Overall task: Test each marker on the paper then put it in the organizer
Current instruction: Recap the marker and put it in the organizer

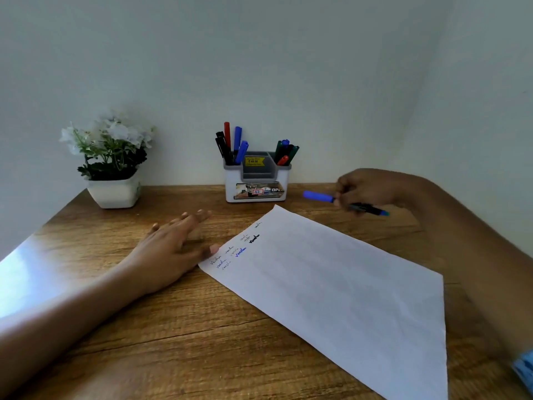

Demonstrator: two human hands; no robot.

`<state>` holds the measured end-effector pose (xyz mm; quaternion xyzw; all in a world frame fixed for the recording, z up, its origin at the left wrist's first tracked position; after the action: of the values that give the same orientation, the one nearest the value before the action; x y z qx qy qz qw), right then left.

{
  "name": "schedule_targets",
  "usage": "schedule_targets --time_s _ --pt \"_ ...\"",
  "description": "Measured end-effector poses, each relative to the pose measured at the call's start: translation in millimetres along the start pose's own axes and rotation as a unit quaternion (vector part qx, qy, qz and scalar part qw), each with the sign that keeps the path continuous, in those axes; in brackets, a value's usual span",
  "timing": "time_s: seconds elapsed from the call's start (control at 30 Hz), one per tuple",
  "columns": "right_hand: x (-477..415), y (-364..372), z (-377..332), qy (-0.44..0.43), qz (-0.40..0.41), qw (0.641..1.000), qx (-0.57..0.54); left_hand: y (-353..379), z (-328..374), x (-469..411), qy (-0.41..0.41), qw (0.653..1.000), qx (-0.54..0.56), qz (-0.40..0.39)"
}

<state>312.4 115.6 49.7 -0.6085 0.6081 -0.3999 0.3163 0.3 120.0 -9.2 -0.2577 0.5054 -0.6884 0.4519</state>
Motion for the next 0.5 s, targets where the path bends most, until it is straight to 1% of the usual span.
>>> schedule_targets --time_s 0.07,0.1,0.13,0.2,0.27,0.33,0.4,0.5 --pt "20 33 -54 -0.075 -0.078 0.994 -0.031 -10 7 4 0.045 0.997 0.033 0.046" --pt "27 48 -78 -0.111 -0.099 0.989 -0.015 -16 10 8 0.063 0.994 0.054 0.067" --pt "33 60 -99 -0.151 -0.099 0.983 0.026 -20 13 12 0.079 0.991 0.073 0.083" --pt "46 75 -135 -0.237 -0.061 0.963 0.115 -24 20 17 0.099 0.985 0.101 0.098" --pt "61 82 -157 -0.289 -0.032 0.948 0.132 -25 26 21 0.109 0.980 0.127 0.102" --pt "72 84 -170 -0.327 0.003 0.935 0.136 -27 33 25 0.118 0.976 0.150 0.103" --pt "80 82 -180 -0.359 0.054 0.919 0.154 -27 42 28 0.126 0.971 0.183 0.087" --pt "84 81 -186 -0.374 0.108 0.901 0.190 -28 46 29 0.119 0.965 0.223 0.075"
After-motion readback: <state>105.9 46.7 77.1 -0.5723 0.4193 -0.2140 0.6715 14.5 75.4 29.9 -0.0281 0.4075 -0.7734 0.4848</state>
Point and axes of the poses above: each hand's wrist, its own x-axis away from the middle knuckle, its own y-axis out of the palm, z = x × y, the point moved 10 cm from there along -x, towards the middle knuckle, and after that the axes turned 6 degrees about -x, right-handed, at the moved point
